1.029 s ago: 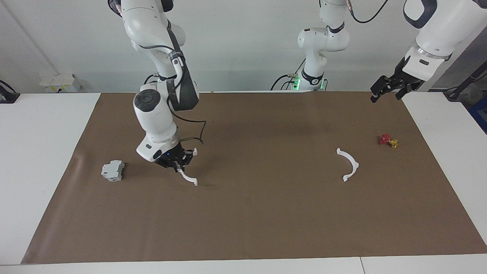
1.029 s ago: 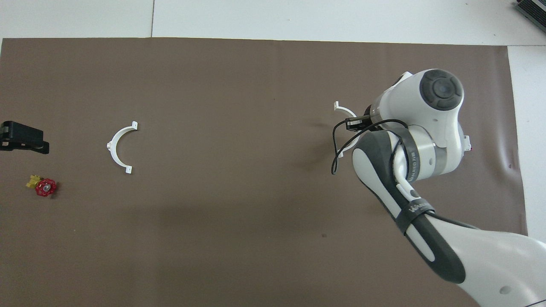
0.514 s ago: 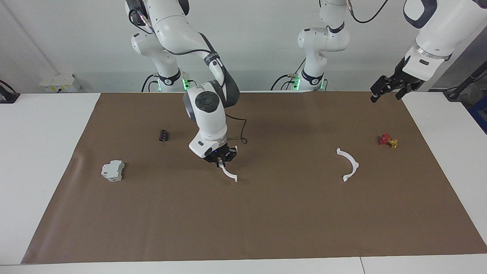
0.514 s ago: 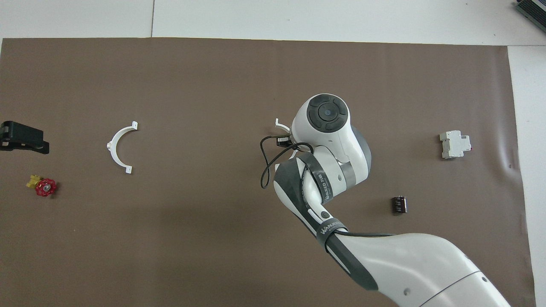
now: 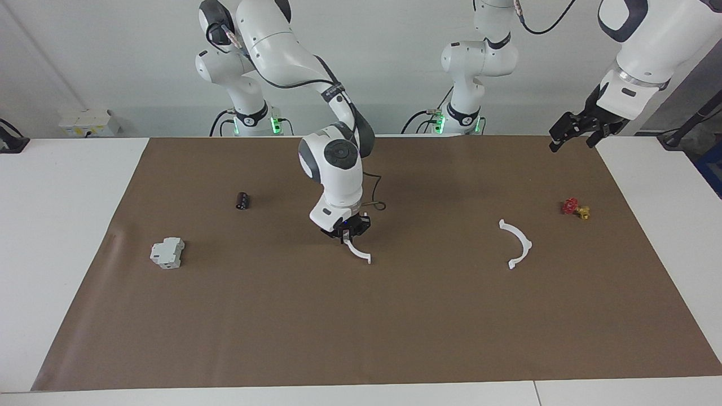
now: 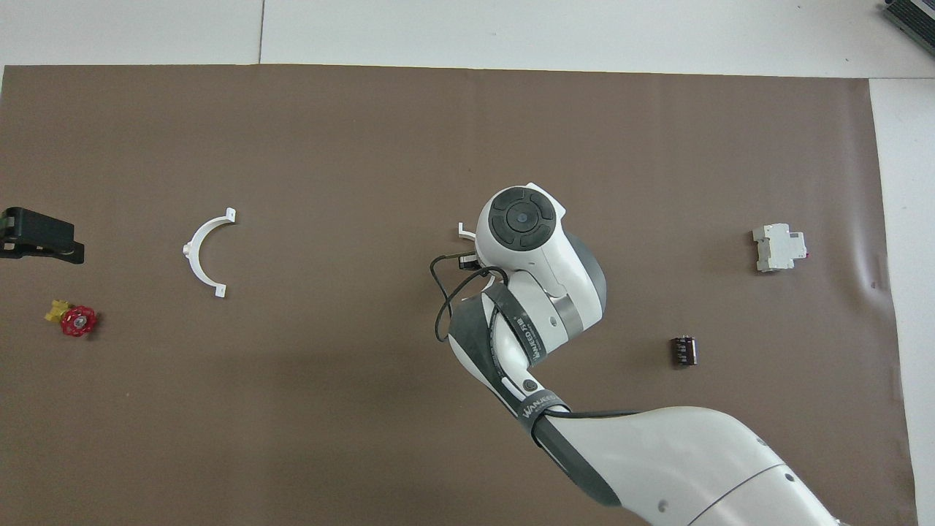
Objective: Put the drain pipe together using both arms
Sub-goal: 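Carry the half-ring toward the table centre with the right gripper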
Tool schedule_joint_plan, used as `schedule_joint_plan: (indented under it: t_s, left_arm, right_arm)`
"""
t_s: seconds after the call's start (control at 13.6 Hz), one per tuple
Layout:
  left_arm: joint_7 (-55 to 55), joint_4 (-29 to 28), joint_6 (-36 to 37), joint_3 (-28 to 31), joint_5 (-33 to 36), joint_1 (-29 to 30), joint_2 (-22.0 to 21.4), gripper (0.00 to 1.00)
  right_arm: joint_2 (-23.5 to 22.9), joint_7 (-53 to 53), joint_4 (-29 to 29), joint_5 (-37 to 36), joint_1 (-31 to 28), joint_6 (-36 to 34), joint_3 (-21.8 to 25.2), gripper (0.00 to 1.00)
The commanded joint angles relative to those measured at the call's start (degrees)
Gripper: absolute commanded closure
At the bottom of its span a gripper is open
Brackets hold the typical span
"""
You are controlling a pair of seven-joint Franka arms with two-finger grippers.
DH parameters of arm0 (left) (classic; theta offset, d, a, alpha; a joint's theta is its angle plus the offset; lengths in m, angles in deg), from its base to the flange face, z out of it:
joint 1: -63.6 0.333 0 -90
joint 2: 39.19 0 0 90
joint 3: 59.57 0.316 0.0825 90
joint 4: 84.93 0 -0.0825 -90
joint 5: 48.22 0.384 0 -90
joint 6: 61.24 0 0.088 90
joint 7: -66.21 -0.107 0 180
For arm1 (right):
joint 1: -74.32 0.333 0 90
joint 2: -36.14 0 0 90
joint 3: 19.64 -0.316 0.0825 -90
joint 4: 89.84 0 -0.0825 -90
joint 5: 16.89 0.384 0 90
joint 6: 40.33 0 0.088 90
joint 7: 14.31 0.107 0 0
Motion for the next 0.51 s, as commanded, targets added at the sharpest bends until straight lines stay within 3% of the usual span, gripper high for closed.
schedule_joint_plan:
  t_s: [0.0,0.15,0.22,0.29,0.37,0.44]
  left_arm:
    - [-0.4,-0.1,0.8,-0.1,-0.5,0.4,-0.8,0.00]
    - [-0.4,-0.1,0.8,-0.1,-0.5,0.4,-0.8,0.00]
    - [-0.4,-0.1,0.8,-0.1,-0.5,0.4,-0.8,0.00]
    - [-0.4,-0.1,0.9,-0.1,-0.5,0.4,-0.8,0.00]
    - [-0.4,-0.1,0.8,-0.1,-0.5,0.4,-0.8,0.00]
    - [-0.4,-0.1,0.8,-0.1,-0.5,0.4,-0.8,0.00]
  right_arm:
    - [0.7,1.4,-2.3,-1.3,0.5,3.2,0.2,1.00]
    - [1.0,1.6,-3.6,-1.3,0.6,3.6,0.2,1.00]
    - [1.1,1.7,-3.8,-1.3,0.6,3.6,0.2,0.65]
    - [1.2,1.9,-3.8,-1.4,1.0,3.6,0.2,0.22]
    - [1.2,2.0,-3.6,-1.4,1.7,3.5,0.3,0.00]
    - [1.2,2.0,-3.1,-1.4,1.7,3.4,0.3,0.00]
